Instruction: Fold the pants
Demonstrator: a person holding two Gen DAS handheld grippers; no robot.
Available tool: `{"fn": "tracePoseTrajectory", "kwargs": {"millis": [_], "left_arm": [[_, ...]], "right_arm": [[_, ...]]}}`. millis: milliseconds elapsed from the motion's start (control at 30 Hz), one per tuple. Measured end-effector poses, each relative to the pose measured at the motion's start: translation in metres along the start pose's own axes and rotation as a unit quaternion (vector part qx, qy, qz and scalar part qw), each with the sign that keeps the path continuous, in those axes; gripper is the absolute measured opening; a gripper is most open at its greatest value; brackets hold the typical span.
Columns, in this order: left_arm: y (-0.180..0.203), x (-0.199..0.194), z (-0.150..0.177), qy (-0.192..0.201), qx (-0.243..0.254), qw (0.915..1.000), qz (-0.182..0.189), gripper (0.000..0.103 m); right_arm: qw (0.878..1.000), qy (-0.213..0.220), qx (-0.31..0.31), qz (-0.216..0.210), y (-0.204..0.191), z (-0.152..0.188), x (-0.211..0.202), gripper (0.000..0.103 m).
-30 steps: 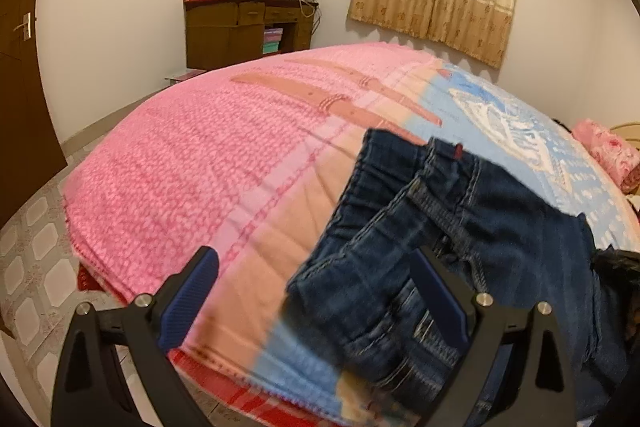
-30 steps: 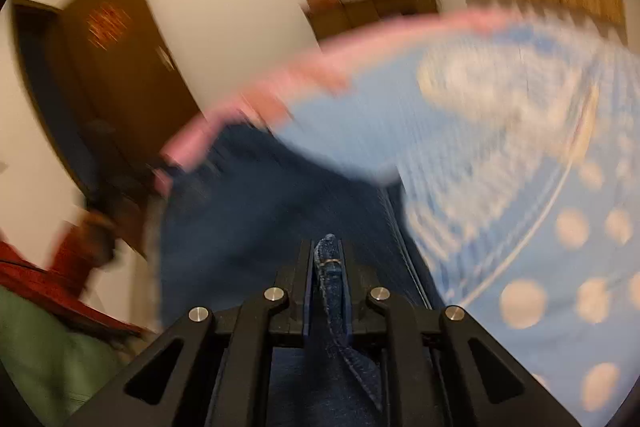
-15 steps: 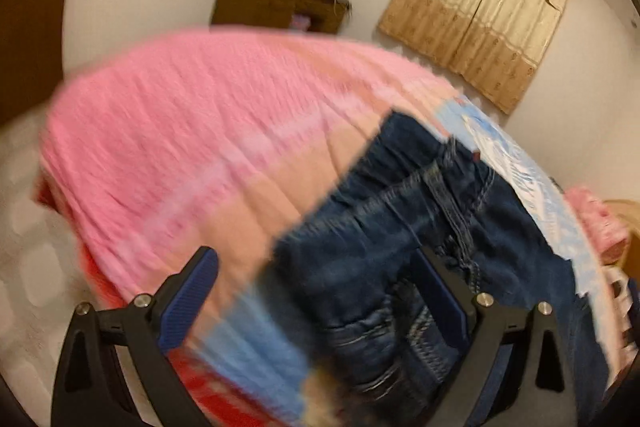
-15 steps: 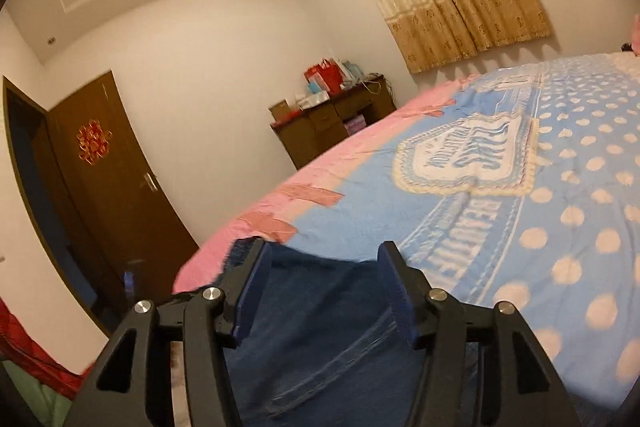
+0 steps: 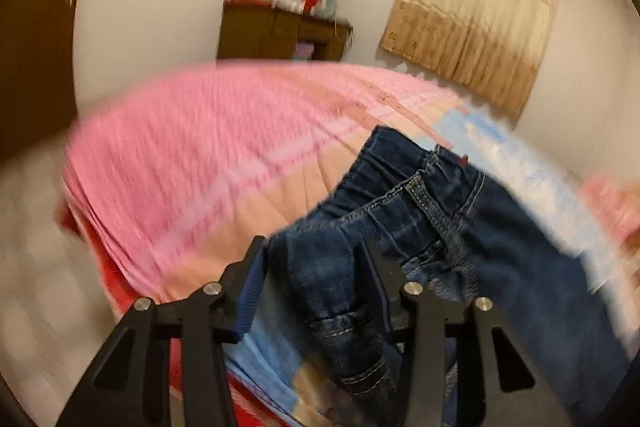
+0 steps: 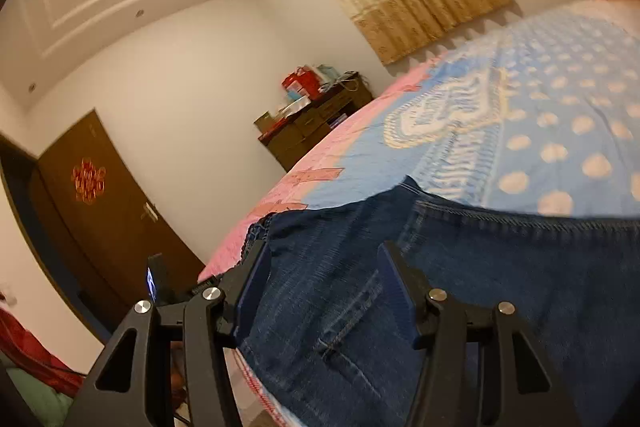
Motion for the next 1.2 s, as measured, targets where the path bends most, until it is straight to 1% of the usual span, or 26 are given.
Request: {"fn": "tracePoseTrajectory", "kwargs": {"millis": [67,100,133,167,200,233,300,333,367,400,433,467,500,533,567,600,633,667,700,733,800,900,967,1033,1100,1200], "left_arm": [[0.009,-0.013,-0.006,0.051,0.05,0.9958,-0.057,0.049],[0.014,-0.021,-0.011,0.076,0.071,0.9926,-0.063,0.056],[0.017,-0.024,-0.014,0.087,0.081,0.9912,-0.057,0.07],[0.022,-0.025,-0.02,0.097,0.095,0.9897,-0.045,0.078],[0.025,-0.019,-0.025,0.088,0.104,0.9901,-0.033,0.095],[0.023,-0.01,-0.029,0.074,0.103,0.9916,-0.025,0.103],[0.013,0.015,-0.033,0.035,0.074,0.9965,-0.017,0.102],[0.005,0.036,-0.03,-0.016,0.044,0.9989,0.002,0.102],[0.003,0.045,-0.022,-0.055,0.021,0.998,0.022,0.101],[-0.003,0.053,-0.015,-0.084,-0.022,0.9947,0.054,0.1],[-0.007,0.046,-0.008,-0.079,-0.042,0.9941,0.062,0.098],[-0.005,0.043,-0.005,-0.074,-0.043,0.9942,0.065,0.096],[-0.001,0.039,-0.003,-0.07,-0.029,0.9949,0.067,0.087],[0.006,0.034,-0.002,-0.061,-0.007,0.9956,0.071,0.081],[0.007,0.033,-0.001,-0.06,-0.003,0.9956,0.072,0.079],[0.008,0.033,-0.001,-0.062,-0.006,0.9948,0.081,0.073],[0.007,0.036,-0.002,-0.069,-0.019,0.992,0.104,0.064],[0.001,0.038,-0.003,-0.075,-0.044,0.9884,0.125,0.061],[-0.004,0.039,-0.003,-0.077,-0.062,0.9854,0.138,0.053],[-0.007,0.038,-0.005,-0.077,-0.075,0.9823,0.153,0.041],[-0.007,0.033,-0.009,-0.071,-0.085,0.9777,0.178,0.03],[0.001,0.022,-0.017,-0.061,-0.078,0.9768,0.189,0.025],[0.007,0.017,-0.028,-0.06,-0.098,0.9717,0.207,0.023],[0.018,0.005,-0.043,-0.047,-0.099,0.9673,0.229,0.022],[0.038,-0.012,-0.059,-0.029,-0.078,0.9657,0.246,0.021],[0.088,-0.044,-0.08,-0.003,-0.025,0.9546,0.297,0.021]], "right_arm": [[1.0,0.009,0.018,-0.002,0.005,0.003,-0.011,0.057],[1.0,0.011,0.02,0.0,0.005,0.004,-0.015,0.057],[1.0,0.014,0.022,0.006,0.007,0.008,-0.019,0.057],[1.0,0.014,0.024,0.008,0.007,0.01,-0.022,0.057],[0.999,0.014,0.028,0.009,0.009,0.012,-0.026,0.057],[0.999,0.012,0.038,0.007,0.011,0.016,-0.027,0.057],[0.999,0.012,0.049,0.004,0.013,0.021,-0.031,0.057],[0.998,0.012,0.055,0.004,0.015,0.022,-0.032,0.057],[0.998,0.013,0.058,0.004,0.016,0.023,-0.033,0.057],[0.998,0.012,0.06,0.004,0.016,0.024,-0.033,0.057],[0.998,0.012,0.06,0.004,0.016,0.024,-0.034,0.057],[0.998,0.013,0.06,0.003,0.016,0.024,-0.035,0.057],[0.998,0.014,0.062,0.002,0.016,0.024,-0.035,0.057],[0.998,0.014,0.065,-0.001,0.016,0.024,-0.034,0.057],[0.998,0.013,0.068,-0.004,0.017,0.024,-0.033,0.057],[0.997,0.01,0.073,-0.008,0.017,0.025,-0.031,0.057],[0.997,0.005,0.077,-0.011,0.017,0.026,-0.027,0.057],[0.997,0.003,0.077,-0.011,0.016,0.027,-0.026,0.057],[0.997,0.0,0.076,-0.012,0.015,0.028,-0.024,0.057],[0.997,-0.003,0.074,-0.013,0.013,0.029,-0.023,0.057],[0.997,-0.005,0.071,-0.013,0.011,0.029,-0.023,0.057],[0.998,0.002,0.068,-0.008,0.012,0.026,-0.027,0.057],[0.997,0.011,0.075,-0.002,0.016,0.024,-0.033,0.057],[0.996,0.025,0.086,0.004,0.022,0.022,-0.045,0.057],[0.995,0.039,0.093,0.012,0.027,0.02,-0.057,0.057],[0.991,0.072,0.109,0.042,0.042,0.018,-0.086,0.057]]}}
Point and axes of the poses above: each gripper's, at about its wrist camera, not at the fingertips, and x roughly the way its jaws point, y to its right, z to its underside, the point moved 5 cm from there along x, roughly the way its jaws point, and after that the axes turned 1 degree about -z, right-handed, at the moved point
